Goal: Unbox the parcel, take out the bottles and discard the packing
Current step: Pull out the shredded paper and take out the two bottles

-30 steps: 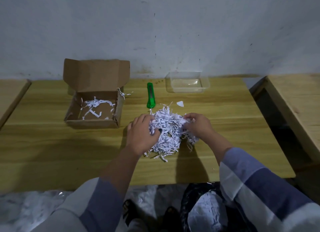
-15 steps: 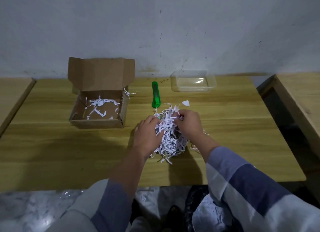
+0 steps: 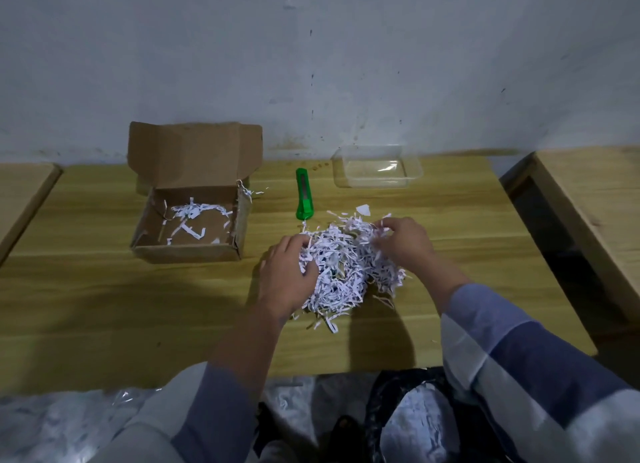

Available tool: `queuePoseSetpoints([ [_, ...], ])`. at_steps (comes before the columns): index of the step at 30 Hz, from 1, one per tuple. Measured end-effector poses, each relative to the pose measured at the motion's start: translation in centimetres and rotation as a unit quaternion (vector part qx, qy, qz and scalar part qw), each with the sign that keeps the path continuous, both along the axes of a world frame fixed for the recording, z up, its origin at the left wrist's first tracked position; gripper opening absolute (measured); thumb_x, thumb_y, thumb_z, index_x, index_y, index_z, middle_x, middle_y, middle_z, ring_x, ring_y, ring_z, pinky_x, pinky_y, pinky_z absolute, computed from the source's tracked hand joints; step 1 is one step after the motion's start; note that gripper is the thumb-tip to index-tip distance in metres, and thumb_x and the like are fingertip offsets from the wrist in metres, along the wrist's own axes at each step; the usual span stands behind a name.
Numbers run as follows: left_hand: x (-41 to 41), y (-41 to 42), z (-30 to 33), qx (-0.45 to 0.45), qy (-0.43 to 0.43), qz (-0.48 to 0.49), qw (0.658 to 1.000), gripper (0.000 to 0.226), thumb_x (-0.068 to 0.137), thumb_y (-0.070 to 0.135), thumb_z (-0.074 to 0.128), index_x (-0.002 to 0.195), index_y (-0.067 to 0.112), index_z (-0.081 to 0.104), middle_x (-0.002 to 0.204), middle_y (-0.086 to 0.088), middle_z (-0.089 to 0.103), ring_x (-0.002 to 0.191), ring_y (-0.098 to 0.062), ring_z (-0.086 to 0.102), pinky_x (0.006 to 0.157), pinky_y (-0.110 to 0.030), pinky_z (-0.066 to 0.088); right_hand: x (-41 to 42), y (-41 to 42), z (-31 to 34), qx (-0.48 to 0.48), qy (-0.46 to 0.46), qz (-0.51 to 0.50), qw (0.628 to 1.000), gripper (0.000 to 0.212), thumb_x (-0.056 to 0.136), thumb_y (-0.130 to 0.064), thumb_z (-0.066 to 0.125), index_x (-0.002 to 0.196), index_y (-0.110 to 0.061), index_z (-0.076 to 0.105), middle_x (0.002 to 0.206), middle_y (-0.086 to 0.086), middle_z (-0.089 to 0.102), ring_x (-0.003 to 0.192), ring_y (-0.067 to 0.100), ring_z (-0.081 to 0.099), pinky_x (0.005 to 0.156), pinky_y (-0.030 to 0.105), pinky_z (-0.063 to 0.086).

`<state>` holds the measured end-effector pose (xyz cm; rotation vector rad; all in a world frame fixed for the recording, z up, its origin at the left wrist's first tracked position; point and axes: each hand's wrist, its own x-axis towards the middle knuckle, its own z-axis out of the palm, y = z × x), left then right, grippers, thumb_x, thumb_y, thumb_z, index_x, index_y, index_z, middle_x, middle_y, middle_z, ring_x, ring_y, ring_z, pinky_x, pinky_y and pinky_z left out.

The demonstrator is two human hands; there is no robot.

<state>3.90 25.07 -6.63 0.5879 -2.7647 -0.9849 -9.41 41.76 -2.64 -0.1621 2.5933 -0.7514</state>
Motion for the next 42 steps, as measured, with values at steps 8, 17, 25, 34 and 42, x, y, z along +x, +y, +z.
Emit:
queuePoseSetpoints([
  [8, 0.4, 0.1, -0.1, 0.048, 0.018, -0.022, 0.998, 0.032, 0.087, 0.043, 0.048, 0.107, 0.024, 0.065, 0.135, 0.011, 0.048, 0.12, -0.013, 0.049, 0.1, -0.04, 0.043, 2.1, -3.7, 1.0, 0.089, 0.246, 0.027, 0.965, 0.029, 0.082, -0.015, 0.058, 0.111, -0.017, 0.052, 0.123, 0.01, 0.048, 0.116, 0.03, 0.042, 0.098, 0.042, 0.031],
  [17, 0.6, 0.1, -0.8, -0.007, -0.001, -0.072, 0.997, 0.038, 0.087, 0.037, 0.051, 0.116, 0.016, 0.065, 0.13, 0.002, 0.059, 0.12, -0.019, 0.053, 0.101, -0.039, 0.044, 1.9, -7.2, -0.6, 0.087, 0.092, 0.076, 0.989, 0.041, 0.093, -0.041, 0.046, 0.124, -0.015, 0.051, 0.127, 0.009, 0.058, 0.115, 0.031, 0.056, 0.103, 0.044, 0.036],
  [25, 1.1, 0.2, -0.4, -0.014, -0.012, -0.101, 0.995, 0.035, 0.092, 0.035, 0.057, 0.123, 0.019, 0.058, 0.138, 0.005, 0.047, 0.127, -0.016, 0.044, 0.101, -0.028, 0.035, 0.3, -6.3, -0.9, -0.008, -0.075, -0.042, 0.996, 0.047, 0.081, -0.048, 0.062, 0.097, -0.005, 0.067, 0.09, 0.012, 0.065, 0.081, 0.028, 0.062, 0.073, 0.033, 0.051],
  [34, -0.5, 1.0, 2.6, -0.023, 0.033, -0.029, 0.999, 0.057, 0.079, 0.072, 0.047, 0.12, 0.033, 0.045, 0.132, 0.014, 0.05, 0.125, -0.009, 0.043, 0.109, -0.035, 0.016, -0.4, -3.9, 3.7, -0.328, -0.058, -0.082, 0.939, 0.035, 0.083, -0.022, 0.068, 0.116, -0.011, 0.066, 0.112, -0.002, 0.064, 0.103, 0.017, 0.058, 0.088, 0.03, 0.04],
  [42, -5.6, 2.8, 5.0, 0.187, 0.018, 0.004, 0.982, 0.041, 0.088, 0.038, 0.064, 0.124, 0.027, 0.05, 0.119, 0.002, 0.064, 0.101, -0.014, 0.059, 0.082, -0.03, 0.046, -0.8, -3.2, 4.9, -0.408, -0.032, -0.068, 0.91, 0.027, 0.087, -0.016, 0.064, 0.112, -0.006, 0.066, 0.112, 0.009, 0.069, 0.101, 0.018, 0.062, 0.078, 0.02, 0.044],
])
